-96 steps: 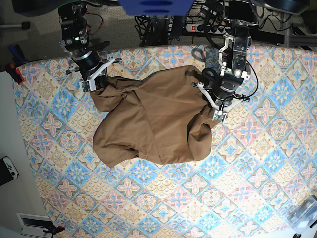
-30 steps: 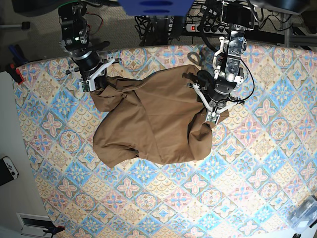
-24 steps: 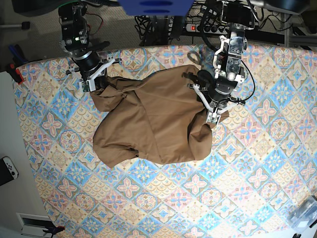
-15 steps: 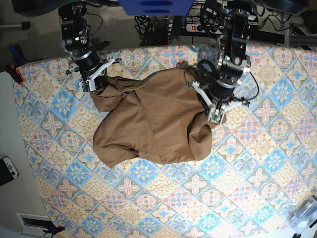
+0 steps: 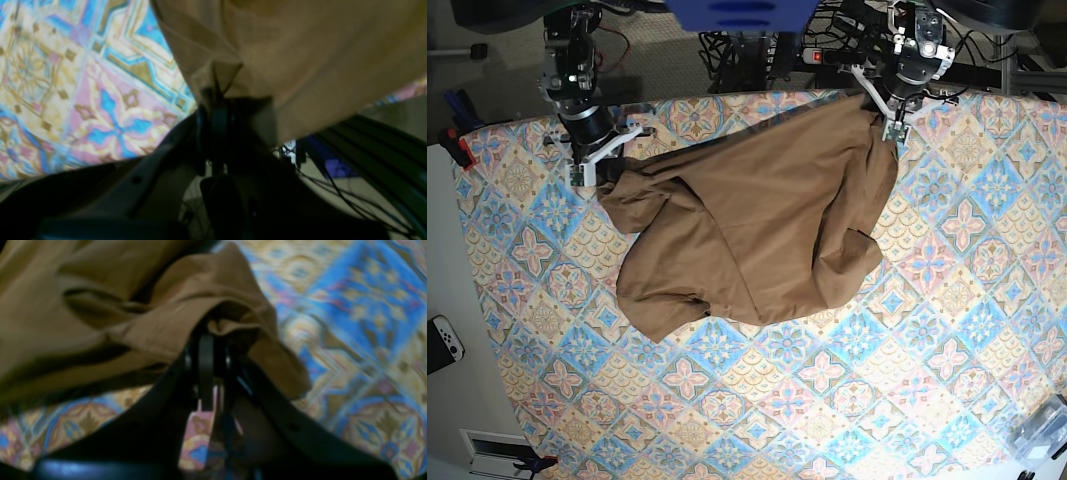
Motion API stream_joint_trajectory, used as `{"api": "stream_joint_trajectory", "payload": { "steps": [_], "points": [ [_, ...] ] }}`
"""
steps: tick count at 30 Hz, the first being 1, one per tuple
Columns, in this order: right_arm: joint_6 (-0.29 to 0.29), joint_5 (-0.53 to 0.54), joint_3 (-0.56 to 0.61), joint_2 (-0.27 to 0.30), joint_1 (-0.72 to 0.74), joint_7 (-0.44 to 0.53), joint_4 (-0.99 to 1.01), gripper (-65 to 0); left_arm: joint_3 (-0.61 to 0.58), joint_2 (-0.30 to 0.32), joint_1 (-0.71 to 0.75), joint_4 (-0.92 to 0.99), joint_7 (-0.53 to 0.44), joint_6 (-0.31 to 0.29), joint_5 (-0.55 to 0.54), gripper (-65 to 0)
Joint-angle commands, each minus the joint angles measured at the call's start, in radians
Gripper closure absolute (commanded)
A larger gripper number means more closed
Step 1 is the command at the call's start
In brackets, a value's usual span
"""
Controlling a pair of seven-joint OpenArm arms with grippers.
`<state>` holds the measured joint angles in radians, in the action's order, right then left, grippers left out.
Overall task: Layout the t-shirt on the table in an organized manner, then fold the t-shirt properly
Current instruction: 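Pull the held shirt edge with the left gripper toward the robot base, then lift the shirt with both grippers and swing it across the table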
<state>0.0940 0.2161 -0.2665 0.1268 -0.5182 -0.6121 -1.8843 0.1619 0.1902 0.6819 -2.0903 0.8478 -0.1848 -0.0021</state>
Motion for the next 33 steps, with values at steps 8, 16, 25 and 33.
{"api": "stream_joint_trajectory", "payload": {
  "steps": [8,16,25,33],
  "points": [
    [0.003,0.006,-0.087,-0.011,0.013,0.016,-0.022,0.0,0.006,-0.111,-0.278,-0.016,-0.005,-0.123,0.011,0.0],
    [0.005,0.006,-0.122,-0.003,0.356,-0.196,-0.027,0.0,0.005,-0.117,-0.792,0.040,0.353,-0.130,0.004,0.0],
    [0.006,0.006,-0.139,0.116,0.788,-0.380,0.027,0.0,0.005,-0.094,-1.224,0.416,0.410,-0.129,0.014,0.0],
    [0.152,0.001,-0.141,0.207,1.028,-0.438,0.277,0.0,0.005,-0.053,-1.531,0.725,0.330,-0.124,0.021,0.0]
  ]
}}
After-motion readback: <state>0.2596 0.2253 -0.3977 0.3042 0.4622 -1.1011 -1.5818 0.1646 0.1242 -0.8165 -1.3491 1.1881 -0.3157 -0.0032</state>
